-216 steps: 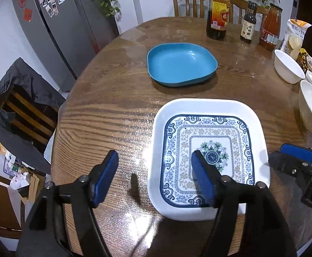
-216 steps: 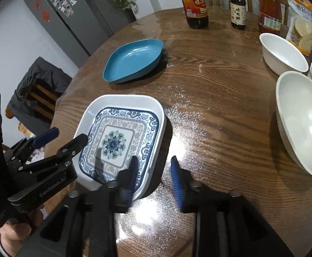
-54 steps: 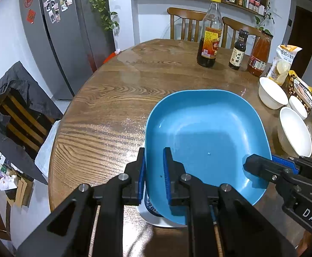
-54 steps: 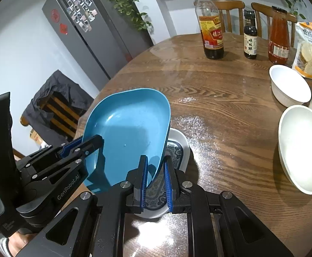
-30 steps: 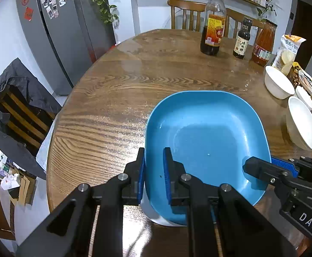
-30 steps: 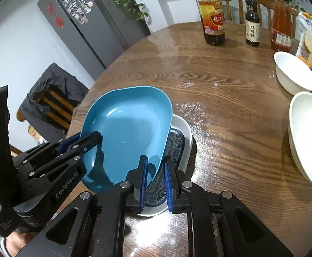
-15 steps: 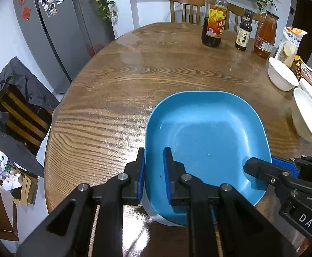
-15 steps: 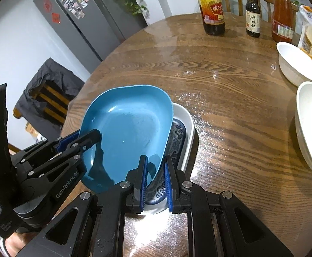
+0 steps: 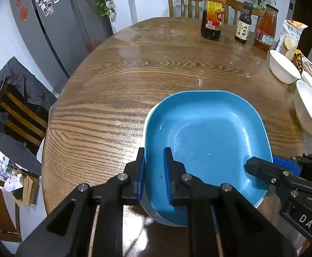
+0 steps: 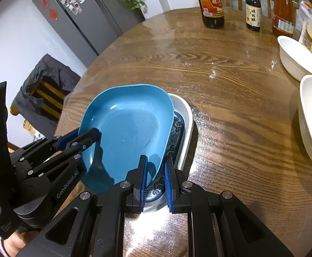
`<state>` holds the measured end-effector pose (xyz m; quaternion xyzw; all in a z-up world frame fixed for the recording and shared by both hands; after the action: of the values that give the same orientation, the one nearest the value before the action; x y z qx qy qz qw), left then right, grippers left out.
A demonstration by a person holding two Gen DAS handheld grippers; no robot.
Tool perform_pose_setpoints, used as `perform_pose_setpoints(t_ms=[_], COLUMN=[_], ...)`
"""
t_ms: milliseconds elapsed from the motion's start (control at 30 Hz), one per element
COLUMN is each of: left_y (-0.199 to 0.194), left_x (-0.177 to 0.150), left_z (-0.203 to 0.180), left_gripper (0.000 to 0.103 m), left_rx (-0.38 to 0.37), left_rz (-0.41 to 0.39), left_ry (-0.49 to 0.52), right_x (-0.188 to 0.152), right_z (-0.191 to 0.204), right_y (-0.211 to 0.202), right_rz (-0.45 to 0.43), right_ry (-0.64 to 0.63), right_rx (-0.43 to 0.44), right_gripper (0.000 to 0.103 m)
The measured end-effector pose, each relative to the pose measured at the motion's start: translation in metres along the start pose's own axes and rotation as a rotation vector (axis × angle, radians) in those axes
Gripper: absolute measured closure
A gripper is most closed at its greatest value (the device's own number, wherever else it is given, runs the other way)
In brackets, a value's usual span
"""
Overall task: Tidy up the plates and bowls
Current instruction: 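Hold the teal plate on the square plates with both grippers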
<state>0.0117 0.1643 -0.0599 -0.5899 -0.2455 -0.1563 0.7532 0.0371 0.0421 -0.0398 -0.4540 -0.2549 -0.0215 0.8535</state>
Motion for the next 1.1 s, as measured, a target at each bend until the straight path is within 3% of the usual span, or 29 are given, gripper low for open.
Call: perform_pose_setpoints(t_ms=[1100], left_y=[0.005], left_x=[-0.002], left_z=[-0.005], left_gripper=[0.088], left_rx=[0.009], left_rz=[0.006], left_ry=[0.034], right_x=[-0.0026], right_z=[-0.0034], right_y=[0.0001], right_rz=[0.01], right_ry=[0.008], right_rx=[-0.011], right_gripper=[0.086])
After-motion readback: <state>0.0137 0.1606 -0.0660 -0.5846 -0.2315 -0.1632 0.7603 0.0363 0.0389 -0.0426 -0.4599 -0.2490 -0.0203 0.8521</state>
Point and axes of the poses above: each gripper's, at about its wrist camera, not at the fingertips, and y roughly the way its jaws point, z to its left, x to its top, the point moved 1 cm from there along y, roughly the way its jaws point, and after that the axes turned 7 degrees about x, right-handed, at the moved point
